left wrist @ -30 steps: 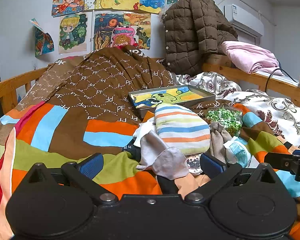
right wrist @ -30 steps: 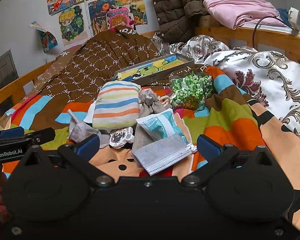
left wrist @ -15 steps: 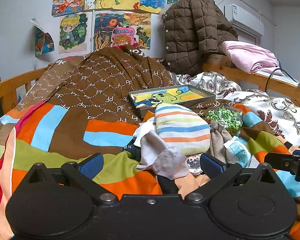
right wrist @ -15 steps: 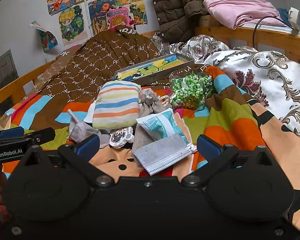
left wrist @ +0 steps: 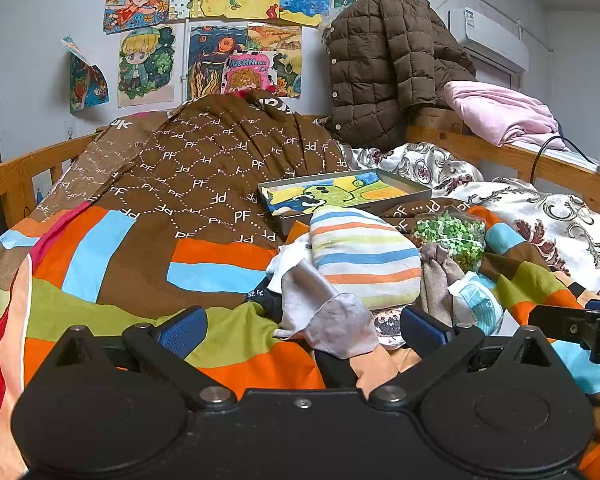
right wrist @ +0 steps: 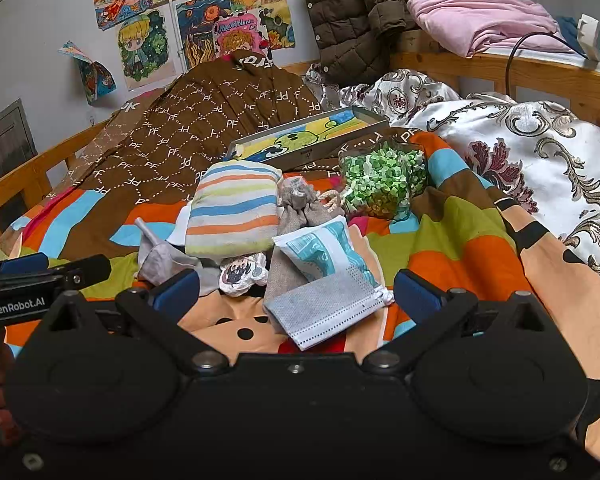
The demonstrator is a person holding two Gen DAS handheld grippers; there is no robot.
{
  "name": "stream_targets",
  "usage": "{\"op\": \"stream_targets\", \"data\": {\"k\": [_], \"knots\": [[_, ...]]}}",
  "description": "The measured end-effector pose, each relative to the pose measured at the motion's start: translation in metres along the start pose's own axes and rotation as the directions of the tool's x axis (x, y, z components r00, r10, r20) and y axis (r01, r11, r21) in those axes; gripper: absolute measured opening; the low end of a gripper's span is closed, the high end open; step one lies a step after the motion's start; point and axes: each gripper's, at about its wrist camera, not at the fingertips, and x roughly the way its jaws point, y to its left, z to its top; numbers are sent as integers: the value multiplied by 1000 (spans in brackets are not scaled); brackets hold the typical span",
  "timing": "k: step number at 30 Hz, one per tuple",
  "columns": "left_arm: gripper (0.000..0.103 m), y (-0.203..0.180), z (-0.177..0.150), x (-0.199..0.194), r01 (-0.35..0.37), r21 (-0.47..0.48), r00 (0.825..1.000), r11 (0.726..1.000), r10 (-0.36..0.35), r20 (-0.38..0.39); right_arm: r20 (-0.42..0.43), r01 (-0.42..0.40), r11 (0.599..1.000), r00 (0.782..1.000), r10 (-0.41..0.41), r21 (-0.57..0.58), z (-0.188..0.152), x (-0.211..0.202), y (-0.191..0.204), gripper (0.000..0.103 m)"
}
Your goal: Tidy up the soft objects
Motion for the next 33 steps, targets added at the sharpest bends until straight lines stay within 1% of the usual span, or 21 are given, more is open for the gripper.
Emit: {"op": "stream_targets", "data": {"k": [7, 11, 14, 18, 21, 25, 28, 30, 33], "knots": [[102, 1, -1, 5, -25, 14, 1000, 1000, 25, -10, -3, 8, 1000, 1000, -8, 2, -2, 0, 0, 103], [102, 0, 1, 12, -32, 54, 998, 998, 35, -43, -20, 18, 1000, 1000, -18, 6, -1, 2, -1, 103], [102, -4, 2, 15, -9, 104, 999, 995, 14, -48, -41, 23, 1000, 999, -23, 5, 2, 7, -3, 103], [102, -8, 2, 28, 45, 168, 996, 985, -30, -89, -69, 17, 999, 997, -19, -28, 7, 13, -4, 103], [102, -9, 3, 42, 63, 200, 993, 978, -41, -110, -96, -2, 999, 995, -3, -45, 8, 16, -3, 103], [101, -8, 8, 60, 99, 202, 989, 974, -73, -132, -120, 3, 996, 993, -14, -88, 7, 24, 3, 103], [97, -6, 9, 73, 121, 200, 984, 972, -90, -156, -127, 13, 992, 992, -29, -127, 8, 31, 8, 102], [92, -3, 9, 81, 135, 191, 979, 972, -101, -177, -132, 21, 989, 990, -40, -144, 9, 37, 10, 102], [89, 0, 10, 87, 165, 158, 971, 973, -133, -197, -153, 32, 987, 987, -56, -160, 7, 47, 11, 102]]}}
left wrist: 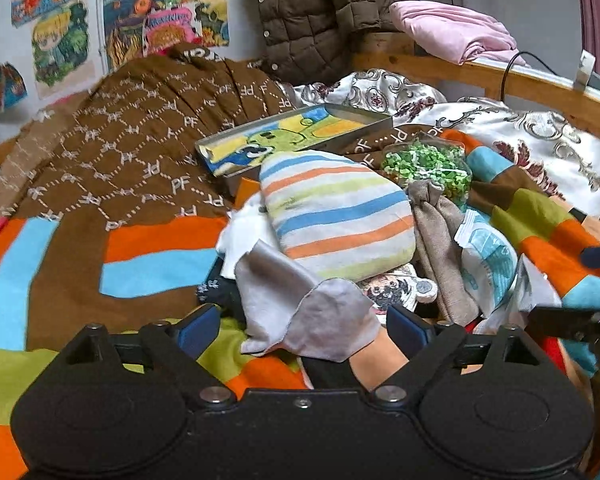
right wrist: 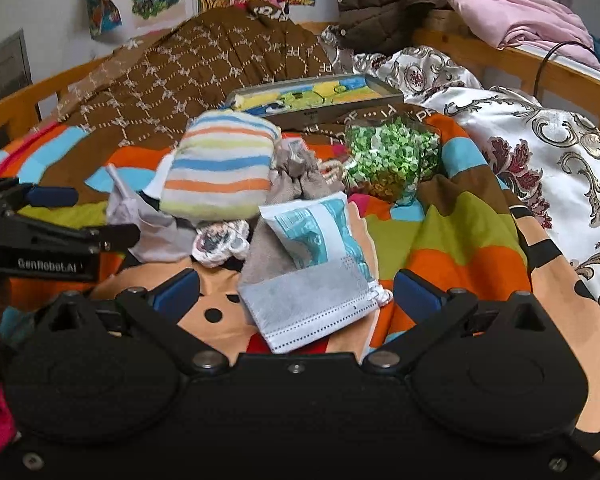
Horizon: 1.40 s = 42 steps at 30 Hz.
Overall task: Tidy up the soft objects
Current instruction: 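Grasp the grey cloth with the left tool while the right tool grasps the grey face mask, then carry the grey cloth and grey mask with both tools into the painted metal tray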
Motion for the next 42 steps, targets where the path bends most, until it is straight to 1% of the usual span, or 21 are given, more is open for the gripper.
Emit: {"op": "stream_targets", "data": {"k": [2, 4, 6, 7, 8, 9, 10, 11, 12, 13, 14, 17, 19, 20, 21, 23, 30, 33, 35, 38, 42], "knots": [[85, 1, 1, 4, 19, -15, 1000, 1000, -19, -7, -15, -3, 1000, 1000, 3, -8, 0, 5, 3, 97], [79, 2, 1, 7, 30, -25, 999, 999, -31, -16, -27, -4, 1000, 1000, 3, -18, -1, 9, 6, 92], [70, 3, 1, 11, 42, -42, 999, 998, -44, -29, -41, -2, 1000, 999, 1, -24, -2, 15, 9, 84], [68, 3, 1, 12, 47, -51, 998, 998, -49, -35, -47, -1, 1000, 999, 0, -28, -2, 17, 11, 82], [62, 4, 1, 13, 51, -59, 998, 997, -53, -39, -49, 1, 999, 999, -3, -33, -3, 19, 13, 77], [55, 4, 1, 14, 56, -64, 997, 996, -59, -45, -50, 5, 999, 999, -7, -39, -3, 21, 14, 75], [51, 4, 1, 15, 60, -69, 997, 996, -63, -53, -50, 11, 999, 999, -13, -46, -3, 22, 16, 72], [44, 3, 1, 15, 64, -73, 996, 995, -68, -61, -51, 14, 999, 999, -17, -50, -3, 22, 17, 68], [39, 3, 0, 16, 69, -76, 995, 995, -74, -66, -51, 14, 999, 999, -16, -50, -4, 22, 17, 64], [37, 3, 0, 15, 71, -80, 995, 994, -77, -67, -49, 11, 999, 999, -14, -47, -4, 22, 17, 62], [32, 2, -1, 14, 73, -82, 995, 994, -78, -67, -49, 9, 999, 999, -11, -42, -4, 21, 16, 57], [16, -1, -2, 11, 81, -81, 994, 993, -87, -73, -48, 3, 1000, 999, -4, -26, -5, 19, 12, 50], [12, -4, -3, 8, 91, -77, 993, 993, -97, -74, -49, -5, 1000, 999, 4, -21, -6, 18, 11, 43], [8, -7, -3, 6, 93, -71, 992, 993, -98, -74, -48, -5, 1000, 999, 4, -24, -7, 17, 11, 37], [5, -9, -4, 4, 94, -65, 992, 993, -99, -76, -48, -4, 1000, 999, 2, -30, -7, 16, 12, 34], [3, -14, -5, 0, 107, -64, 990, 992, -112, -82, -48, -4, 999, 999, 3, -36, -8, 14, 14, 26], [1, -31, -8, -17, 145, -43, 986, 989, -148, -81, -42, 14, 1000, 999, -15, -23, -8, 7, 12, 7], [1, -36, -8, -23, 166, -42, 983, 985, -168, -74, -37, 27, 999, 999, -28, -26, -9, 5, 13, 4], [1, -39, -8, -27, 183, -34, 980, 983, -185, -67, -19, 35, 999, 999, -35, -27, -9, 1, 13, 1], [1, -44, -6, -34, 199, -13, 979, 980, -199, -49, 9, 41, 999, 999, -41, -26, -8, -3, 11, 0], [1, -47, -2, -42, 200, 8, 979, 980, -200, -26, 50, 38, 999, 998, -37, -19, -8, -13, 9, 0]]}}
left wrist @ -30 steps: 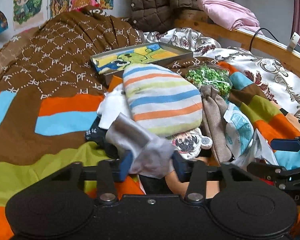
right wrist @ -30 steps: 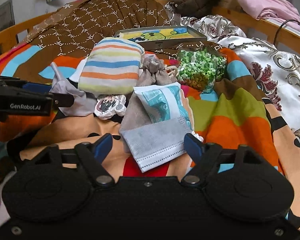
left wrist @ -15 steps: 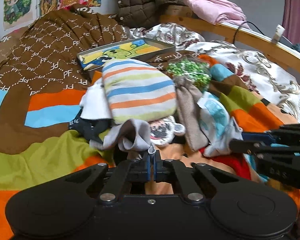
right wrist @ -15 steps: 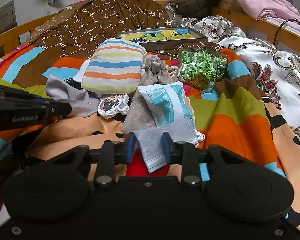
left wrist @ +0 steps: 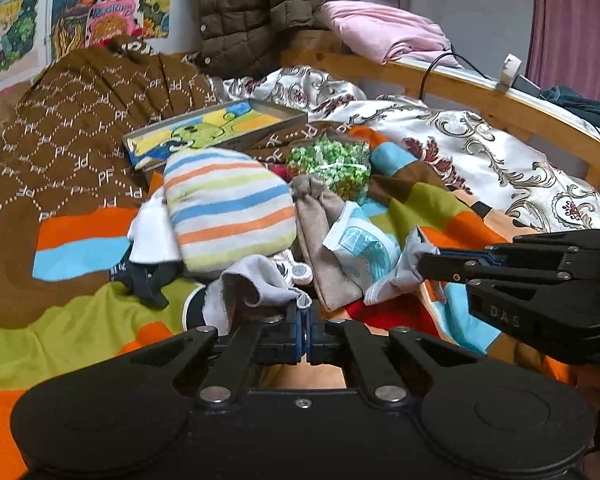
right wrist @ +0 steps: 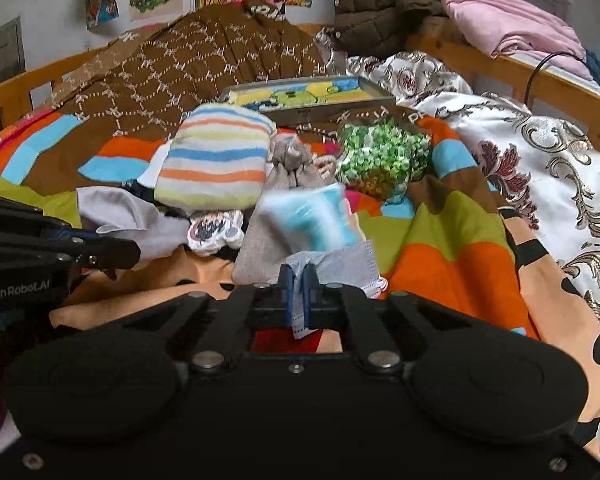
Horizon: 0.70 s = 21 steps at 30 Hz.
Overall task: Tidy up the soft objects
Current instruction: 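Carry the grey cloth and grey mask with both tools into the painted metal tray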
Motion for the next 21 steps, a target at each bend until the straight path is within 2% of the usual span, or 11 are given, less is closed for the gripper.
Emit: {"op": "stream_targets", "data": {"k": [4, 10, 16, 21], "knots": [[0, -2, 5, -7, -7, 17, 999, 1000, 7, 37, 74, -1, 1000, 997, 3, -17, 1, -14, 0, 0], [0, -3, 23, -16, -11, 19, 994, 1000, 9, 107, 187, -24, 999, 982, 32, -48, 5, -29, 4, 0], [0, -1, 54, -25, -16, -3, 988, 1000, 17, 151, 309, -64, 996, 948, 80, -62, 14, -42, -1, 0], [0, 14, 96, -29, -31, -11, 987, 999, 32, 156, 355, -93, 991, 927, 121, -93, 47, -39, -7, 0]]}}
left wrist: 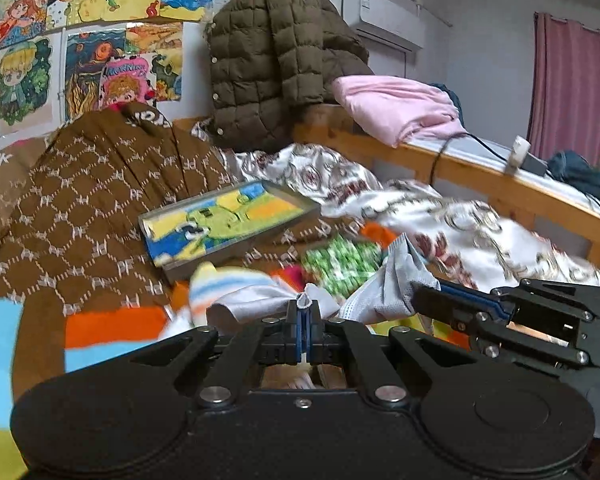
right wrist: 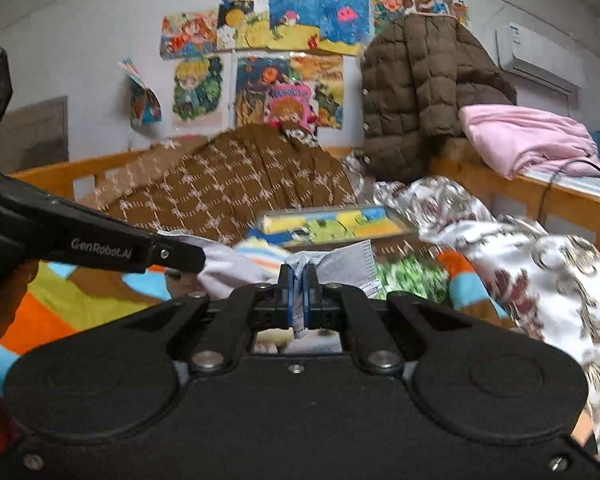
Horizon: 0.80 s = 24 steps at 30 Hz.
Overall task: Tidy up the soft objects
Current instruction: 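Carry the grey cloth and grey mask with both tools into the painted metal tray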
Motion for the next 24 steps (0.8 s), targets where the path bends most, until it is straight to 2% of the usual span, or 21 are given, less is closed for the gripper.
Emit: {"op": "stream_targets", "data": {"k": [4, 10, 14, 18, 24], "knots": [[0, 19, 41, 10, 0, -12, 999, 1000, 0, -51, 39, -40, 999, 998, 42, -34, 30, 23, -7, 0], [0, 51, 106, 44, -16, 25, 991, 1000, 19, -129, 58, -90, 996, 994, 88, 20, 85, 87, -33, 0], [1, 86, 135, 89, -47, -1, 993, 999, 47, -107, 74, -106, 994, 992, 105, 13, 117, 147, -48, 0], [0, 123, 147, 139, -95, -29, 992, 995, 93, -85, 64, -134, 991, 989, 133, 3, 136, 214, -58, 0], [0, 166, 149, 210, -126, -71, 988, 989, 119, -99, -11, -157, 988, 988, 157, 5, 125, 327, -49, 0]]}}
